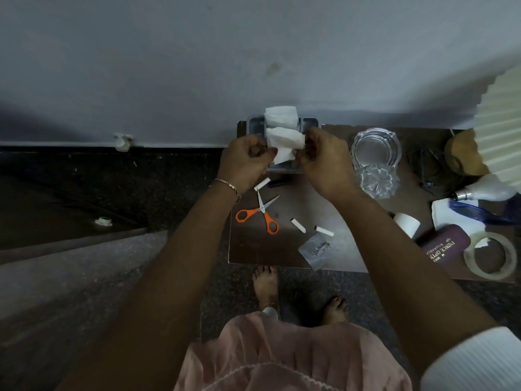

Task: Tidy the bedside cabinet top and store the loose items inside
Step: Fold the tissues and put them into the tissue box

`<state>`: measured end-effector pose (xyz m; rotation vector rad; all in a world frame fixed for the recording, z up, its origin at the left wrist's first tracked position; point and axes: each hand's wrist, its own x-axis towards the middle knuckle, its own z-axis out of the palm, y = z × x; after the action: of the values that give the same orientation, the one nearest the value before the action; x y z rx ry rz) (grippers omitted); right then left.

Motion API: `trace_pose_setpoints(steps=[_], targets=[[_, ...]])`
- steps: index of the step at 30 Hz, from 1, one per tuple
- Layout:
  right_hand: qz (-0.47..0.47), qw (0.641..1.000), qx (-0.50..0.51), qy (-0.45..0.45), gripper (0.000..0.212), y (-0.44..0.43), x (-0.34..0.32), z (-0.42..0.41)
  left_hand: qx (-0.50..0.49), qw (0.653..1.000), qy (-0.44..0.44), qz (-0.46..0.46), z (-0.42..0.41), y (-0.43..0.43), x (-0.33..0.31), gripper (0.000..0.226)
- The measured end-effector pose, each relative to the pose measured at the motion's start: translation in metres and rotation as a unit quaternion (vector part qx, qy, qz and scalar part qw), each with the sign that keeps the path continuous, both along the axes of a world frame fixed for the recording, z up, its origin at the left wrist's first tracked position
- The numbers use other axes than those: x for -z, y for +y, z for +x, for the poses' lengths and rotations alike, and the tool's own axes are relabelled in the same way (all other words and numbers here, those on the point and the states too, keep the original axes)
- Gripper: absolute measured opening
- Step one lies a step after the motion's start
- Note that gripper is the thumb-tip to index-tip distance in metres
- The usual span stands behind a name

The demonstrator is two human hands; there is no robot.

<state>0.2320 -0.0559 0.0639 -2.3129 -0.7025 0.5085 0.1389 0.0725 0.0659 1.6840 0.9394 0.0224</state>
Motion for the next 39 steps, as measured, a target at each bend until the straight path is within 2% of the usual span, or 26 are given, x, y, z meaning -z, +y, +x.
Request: trace_pose_setpoints(steps=[4,7,9,15,21,27,33,39], targets=[[-0.015,1.000,-0.018,-0.001,0.008,-0.001,0.009,-0.001,0.022,1.000,0.018,-0.005,0.001,0.005,0.003,0.004],[-0.011,1.000,-0.021,-0.007,0.023,0.000,0.008,-0.004,0.033,0.999,0.017,0.012,0.002,0.007,0.003,0.009],[-0.023,0.999,-0.024,-0.013,0.026,0.001,0.006,-0.005,0.049,0.997,0.015,0.049,0.002,0.008,0.003,0.006],[-0.083,0.994,-0.047,-0.052,0.020,-0.001,0.009,-0.005,0.095,0.987,0.028,0.126,-0.001,0.008,0.005,0.006],[-0.098,0.988,-0.065,-0.098,0.024,-0.001,0.012,-0.009,0.076,0.987,0.007,0.139,-0.004,0.007,0.011,0.007],[-0.081,0.991,-0.037,-0.099,0.023,-0.005,0.012,-0.016,0.059,0.988,-0.015,0.139,-0.007,0.004,0.013,0.008],[-0.051,0.995,-0.006,-0.086,0.039,-0.011,0.012,-0.023,0.046,0.989,-0.022,0.138,-0.010,-0.003,0.014,0.022],[0.023,0.995,0.042,-0.083,0.030,-0.032,0.006,-0.039,0.006,0.992,-0.032,0.123,-0.006,-0.038,-0.001,0.012]])
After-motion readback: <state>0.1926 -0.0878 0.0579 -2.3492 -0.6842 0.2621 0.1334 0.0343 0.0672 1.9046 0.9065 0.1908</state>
